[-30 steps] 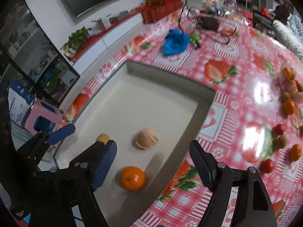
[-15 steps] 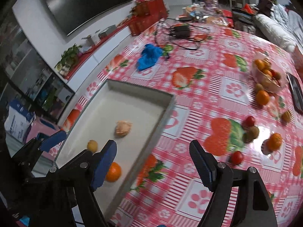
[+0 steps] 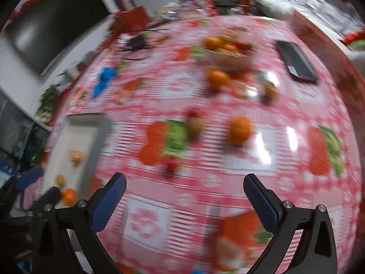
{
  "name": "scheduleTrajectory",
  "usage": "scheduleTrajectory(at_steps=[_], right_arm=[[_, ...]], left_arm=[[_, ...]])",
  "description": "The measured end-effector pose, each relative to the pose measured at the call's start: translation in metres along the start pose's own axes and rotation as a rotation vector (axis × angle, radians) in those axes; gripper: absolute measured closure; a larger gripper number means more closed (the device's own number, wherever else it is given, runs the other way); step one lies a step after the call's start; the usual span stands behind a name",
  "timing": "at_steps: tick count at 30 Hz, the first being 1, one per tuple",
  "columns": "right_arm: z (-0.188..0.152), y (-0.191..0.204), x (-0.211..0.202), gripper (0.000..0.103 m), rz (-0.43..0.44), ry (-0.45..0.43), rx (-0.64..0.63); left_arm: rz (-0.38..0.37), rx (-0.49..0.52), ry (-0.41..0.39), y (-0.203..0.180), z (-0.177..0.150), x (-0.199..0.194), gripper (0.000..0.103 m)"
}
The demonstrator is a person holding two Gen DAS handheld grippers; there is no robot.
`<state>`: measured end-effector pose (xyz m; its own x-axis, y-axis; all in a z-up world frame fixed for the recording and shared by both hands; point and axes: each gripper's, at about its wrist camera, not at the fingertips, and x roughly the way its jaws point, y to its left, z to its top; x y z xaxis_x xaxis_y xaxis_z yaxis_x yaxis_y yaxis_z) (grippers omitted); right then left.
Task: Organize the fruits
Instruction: 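Move both tools back toward the fruits on the tablecloth, then grasp a red tomato with the left tool while the right grasps a mandarin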
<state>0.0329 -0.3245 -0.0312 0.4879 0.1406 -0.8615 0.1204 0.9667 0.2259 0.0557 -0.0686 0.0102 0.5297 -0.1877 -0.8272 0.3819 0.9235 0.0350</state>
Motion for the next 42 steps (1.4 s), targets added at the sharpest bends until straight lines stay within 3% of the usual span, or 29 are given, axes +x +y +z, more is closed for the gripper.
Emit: scheduleTrajectory(at_steps=[9,19,26,28,35,42], right_arm=[[-0.016,-0.083,0.012,0.0,-0.14,0.048,0.109],[-0.02,-0.089,0.017,0.0,-0.244,0.038,0.004],[-0.021,-0.088,0.018,0.0,-0.251,0.025,-0.018],[-0.019,-0.088,0.02,0.0,-0.254,0.023,-0.019],[-0.012,-0.085,0.025,0.0,-0.269,0.022,-0.023],[0.002,-0.072,0.034,0.0,-0.223,0.023,-0.04]], left_arm=[[-0.02,0.061,0.06,-0.048,0.01,0.039,0.022],[-0.012,0.105,0.063,-0.086,0.027,0.092,0.022],[-0.033,0.086,0.12,-0.088,0.028,0.119,0.047],[-0.046,0.069,0.113,-0.089,0.029,0.12,0.05],[-0.073,0.087,0.099,-0.097,0.029,0.119,0.077],[-0.081,0.064,0.095,-0.089,0.029,0.119,0.077]])
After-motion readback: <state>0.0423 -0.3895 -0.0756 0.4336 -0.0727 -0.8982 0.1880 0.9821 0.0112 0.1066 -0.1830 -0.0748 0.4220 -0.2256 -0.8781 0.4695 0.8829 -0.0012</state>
